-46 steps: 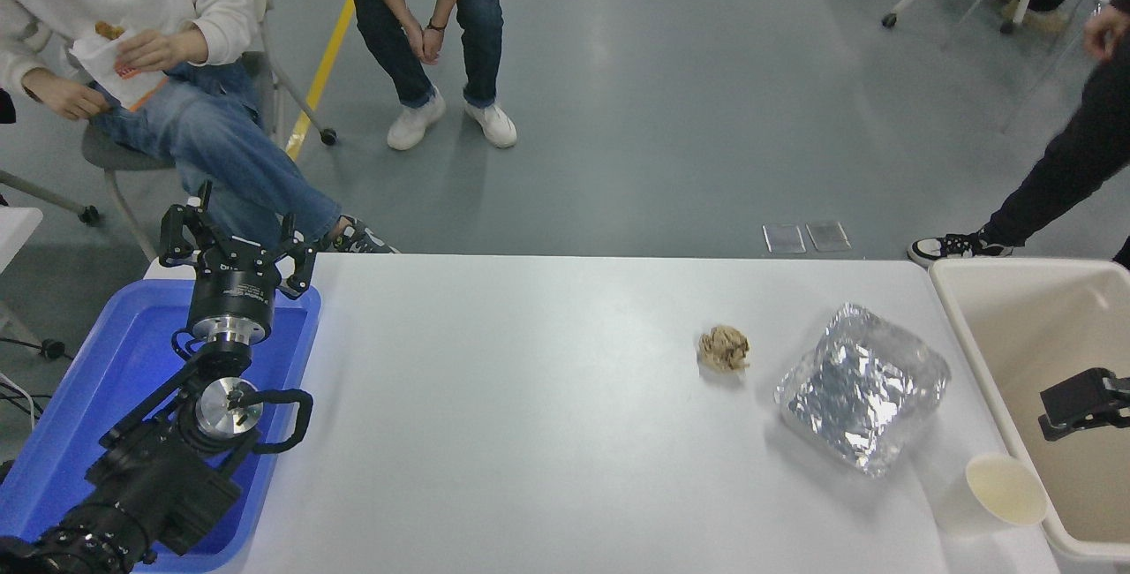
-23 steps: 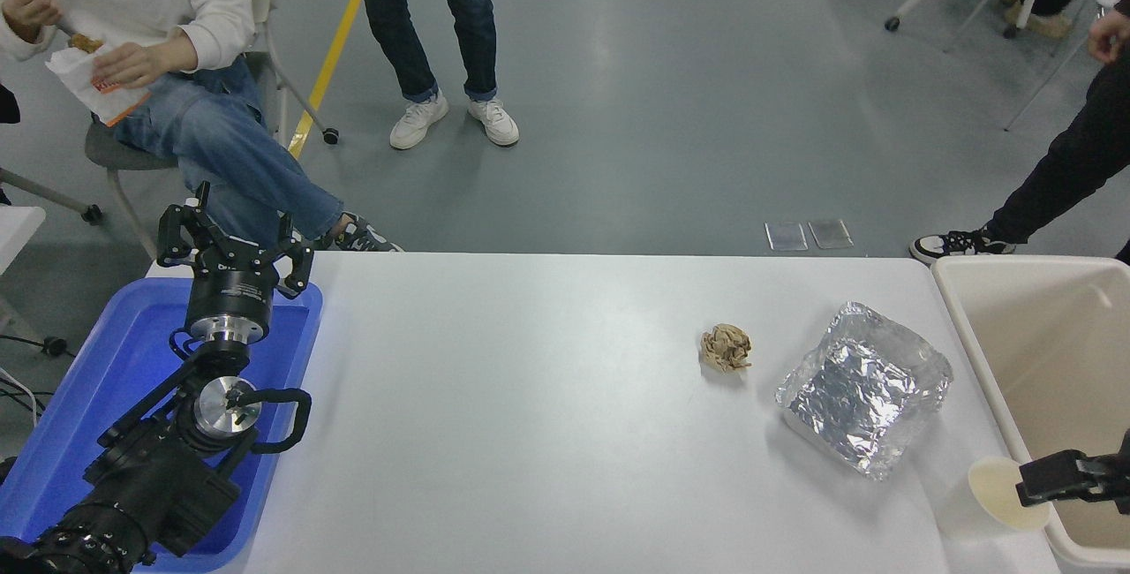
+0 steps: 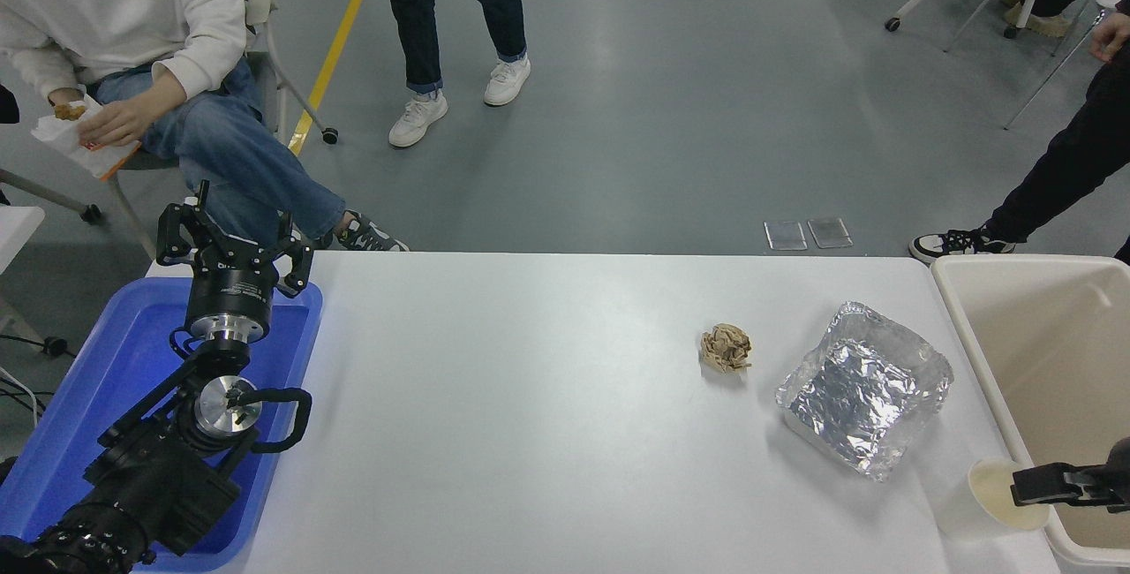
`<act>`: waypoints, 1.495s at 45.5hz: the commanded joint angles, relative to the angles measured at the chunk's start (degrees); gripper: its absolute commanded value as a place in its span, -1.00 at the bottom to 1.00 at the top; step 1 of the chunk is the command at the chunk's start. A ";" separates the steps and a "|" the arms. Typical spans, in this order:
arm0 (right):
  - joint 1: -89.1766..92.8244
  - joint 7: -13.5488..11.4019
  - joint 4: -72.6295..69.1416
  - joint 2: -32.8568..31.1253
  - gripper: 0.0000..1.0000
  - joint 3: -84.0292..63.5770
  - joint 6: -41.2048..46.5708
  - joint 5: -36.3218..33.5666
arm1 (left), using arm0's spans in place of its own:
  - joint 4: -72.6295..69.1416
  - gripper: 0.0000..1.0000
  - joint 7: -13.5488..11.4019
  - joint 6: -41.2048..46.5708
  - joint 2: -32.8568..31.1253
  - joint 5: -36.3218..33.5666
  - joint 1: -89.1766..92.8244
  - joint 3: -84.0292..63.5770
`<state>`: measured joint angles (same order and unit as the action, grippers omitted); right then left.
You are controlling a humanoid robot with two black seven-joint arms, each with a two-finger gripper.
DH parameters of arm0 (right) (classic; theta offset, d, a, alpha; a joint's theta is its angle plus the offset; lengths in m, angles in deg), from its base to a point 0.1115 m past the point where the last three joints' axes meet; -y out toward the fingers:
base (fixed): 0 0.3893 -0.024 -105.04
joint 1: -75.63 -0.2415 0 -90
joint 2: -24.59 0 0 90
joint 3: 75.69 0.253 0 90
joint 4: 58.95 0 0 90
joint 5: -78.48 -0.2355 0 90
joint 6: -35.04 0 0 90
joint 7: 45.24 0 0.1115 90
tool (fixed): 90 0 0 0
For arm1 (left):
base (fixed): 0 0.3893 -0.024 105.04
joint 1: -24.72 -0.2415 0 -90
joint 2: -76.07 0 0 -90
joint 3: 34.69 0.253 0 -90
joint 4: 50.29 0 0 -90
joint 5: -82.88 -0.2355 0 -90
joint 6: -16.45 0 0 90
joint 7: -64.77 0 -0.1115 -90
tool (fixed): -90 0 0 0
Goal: Pick up paper cup place in dustbin
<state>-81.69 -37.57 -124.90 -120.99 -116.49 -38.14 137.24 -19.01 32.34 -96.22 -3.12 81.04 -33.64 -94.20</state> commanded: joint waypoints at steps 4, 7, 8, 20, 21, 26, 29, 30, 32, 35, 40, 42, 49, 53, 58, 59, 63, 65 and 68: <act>3.33 1.91 2.22 1.88 0.94 1.24 -1.70 -0.58 | 0.00 0.98 0.00 0.00 0.00 0.00 0.00 0.00; 3.51 1.91 2.23 1.88 0.75 1.15 -1.70 -1.72 | 0.00 0.98 0.00 0.00 0.00 0.00 0.00 0.00; 3.60 1.91 2.23 1.88 0.67 1.15 -1.70 -2.07 | 0.00 0.98 0.00 0.00 0.00 0.00 0.00 0.00; 3.86 2.52 2.40 2.14 -1.00 1.24 -1.70 -2.51 | 0.00 0.98 0.00 0.00 0.00 0.00 0.00 0.00; 3.77 2.52 2.31 2.23 -1.00 1.24 -1.79 -2.51 | 0.00 0.98 0.00 0.00 0.00 0.00 0.00 0.00; 3.77 2.52 2.23 2.32 -1.00 1.24 -2.23 -2.51 | 0.00 0.98 0.00 0.00 0.00 0.00 0.00 0.00; 3.77 2.52 2.14 2.32 -1.00 1.24 -2.23 -2.60 | 0.00 0.98 0.00 0.00 0.00 0.00 0.00 0.00; 3.60 2.52 2.14 2.32 -1.00 1.24 -2.23 -2.60 | 0.00 0.98 0.00 0.00 0.00 0.00 0.00 0.00; 3.33 2.52 1.96 2.23 -1.00 1.24 -2.23 -2.60 | 0.00 0.98 0.00 0.00 0.00 0.00 0.00 0.00; 2.98 2.61 1.52 1.62 -1.00 1.15 -2.14 -2.78 | 0.00 0.98 0.00 0.00 0.00 0.00 0.00 0.00; 1.23 2.61 1.00 -0.84 -1.00 0.89 -1.44 -3.04 | 0.00 0.98 0.00 0.00 0.00 0.00 0.00 0.00; -1.14 2.61 0.03 -1.98 -1.00 0.28 -0.65 -2.95 | 0.00 0.98 0.00 0.00 0.00 -0.09 0.00 0.00; -12.56 2.61 -5.33 -5.59 -1.00 -5.69 3.74 -2.95 | 0.00 0.98 0.00 0.00 0.00 -0.09 0.00 0.09; -21.87 2.61 -8.23 -6.03 -1.00 -12.28 5.68 -3.04 | 0.00 0.98 0.00 0.00 0.00 -0.09 0.00 0.09; -35.93 2.70 -9.46 -5.86 -1.00 -22.65 9.72 -3.57 | 0.00 0.98 0.09 0.00 0.00 -0.09 0.00 0.09; -38.65 2.87 -9.64 -5.68 -1.00 -24.58 10.77 -3.83 | 0.00 0.98 0.09 0.00 0.00 -0.09 0.00 0.09; -50.16 3.75 -10.17 -3.84 -1.00 -32.23 15.60 -5.41 | 0.00 0.98 0.09 0.00 0.00 -0.09 0.00 0.09; -58.57 4.36 -10.25 -0.43 -1.00 -39.31 17.88 -7.42 | 0.00 0.98 0.09 0.00 0.00 -0.09 0.00 0.09; -65.55 5.94 -10.25 3.10 -1.00 -45.23 18.77 -8.93 | 0.00 0.98 0.09 0.00 0.00 -0.09 -0.08 0.00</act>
<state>-117.59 -34.25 -133.13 -124.57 -139.79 -27.48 132.60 -19.00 32.36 -96.23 -3.11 80.94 -33.63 -94.11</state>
